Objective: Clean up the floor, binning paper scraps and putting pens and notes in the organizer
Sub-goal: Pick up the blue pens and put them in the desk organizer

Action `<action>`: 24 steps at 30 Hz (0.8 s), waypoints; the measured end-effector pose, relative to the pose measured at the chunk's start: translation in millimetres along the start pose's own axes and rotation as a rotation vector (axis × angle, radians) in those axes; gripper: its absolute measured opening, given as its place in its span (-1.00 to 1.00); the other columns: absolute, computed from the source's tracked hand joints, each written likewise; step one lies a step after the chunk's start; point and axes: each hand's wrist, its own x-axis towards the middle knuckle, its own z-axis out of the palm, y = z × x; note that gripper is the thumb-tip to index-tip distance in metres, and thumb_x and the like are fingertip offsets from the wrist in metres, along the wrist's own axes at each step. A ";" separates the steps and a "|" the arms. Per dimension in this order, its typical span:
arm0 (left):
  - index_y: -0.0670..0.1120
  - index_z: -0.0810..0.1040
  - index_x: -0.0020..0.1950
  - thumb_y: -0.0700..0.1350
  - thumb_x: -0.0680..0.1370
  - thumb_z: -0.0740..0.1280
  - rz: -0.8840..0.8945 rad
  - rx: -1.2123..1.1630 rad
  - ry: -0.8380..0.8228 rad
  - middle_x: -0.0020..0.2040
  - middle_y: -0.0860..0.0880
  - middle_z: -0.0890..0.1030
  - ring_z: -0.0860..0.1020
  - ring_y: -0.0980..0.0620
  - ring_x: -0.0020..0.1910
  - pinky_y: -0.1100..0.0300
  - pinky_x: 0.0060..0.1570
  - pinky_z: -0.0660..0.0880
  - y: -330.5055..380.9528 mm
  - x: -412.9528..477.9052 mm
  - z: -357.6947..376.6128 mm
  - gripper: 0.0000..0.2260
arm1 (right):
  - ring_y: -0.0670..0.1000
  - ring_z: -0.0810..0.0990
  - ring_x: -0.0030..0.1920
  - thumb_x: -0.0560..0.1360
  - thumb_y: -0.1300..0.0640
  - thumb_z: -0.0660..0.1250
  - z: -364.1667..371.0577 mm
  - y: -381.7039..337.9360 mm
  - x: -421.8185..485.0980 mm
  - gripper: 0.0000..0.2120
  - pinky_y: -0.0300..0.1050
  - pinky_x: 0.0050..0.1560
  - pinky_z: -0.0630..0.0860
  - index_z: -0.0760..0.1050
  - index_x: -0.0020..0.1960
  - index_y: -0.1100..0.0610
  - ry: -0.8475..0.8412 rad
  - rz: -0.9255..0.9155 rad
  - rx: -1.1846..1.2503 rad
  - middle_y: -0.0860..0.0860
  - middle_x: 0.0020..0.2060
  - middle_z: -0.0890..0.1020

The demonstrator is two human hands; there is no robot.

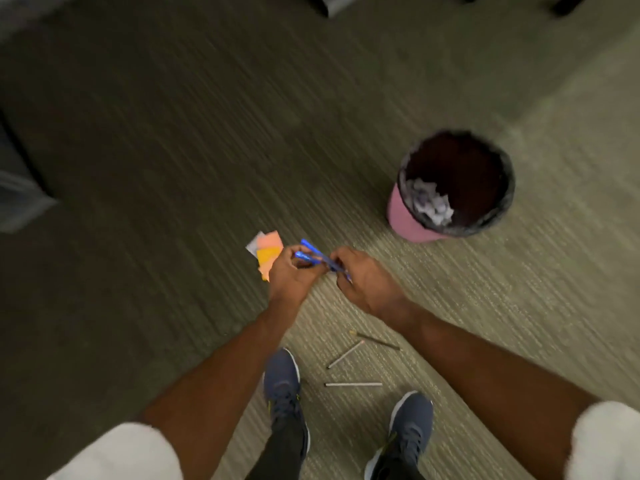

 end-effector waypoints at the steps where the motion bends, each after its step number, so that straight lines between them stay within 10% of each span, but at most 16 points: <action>1: 0.00 0.51 -0.10 -0.32 0.33 0.57 -0.021 -0.058 0.015 -0.26 -0.04 0.63 0.58 0.12 -0.31 0.16 -0.19 0.51 20.6 -4.8 -16.3 -0.66 | 0.23 0.59 -0.10 0.41 0.34 0.28 -10.2 -23.5 2.9 -0.78 0.03 -0.10 0.47 0.49 0.03 0.16 0.004 0.002 0.004 0.14 -0.13 0.62; 24: -0.10 0.60 0.26 -0.30 0.49 0.45 0.214 -0.552 0.215 0.08 -0.06 0.71 0.65 -0.01 0.14 -0.01 0.22 0.57 268.7 -164.8 -279.3 -0.65 | -0.16 0.60 -0.17 0.48 0.21 0.40 -139.2 -391.1 15.6 -0.80 -0.06 -0.11 0.60 0.48 0.00 -0.04 0.161 -0.223 0.043 -0.15 -0.18 0.60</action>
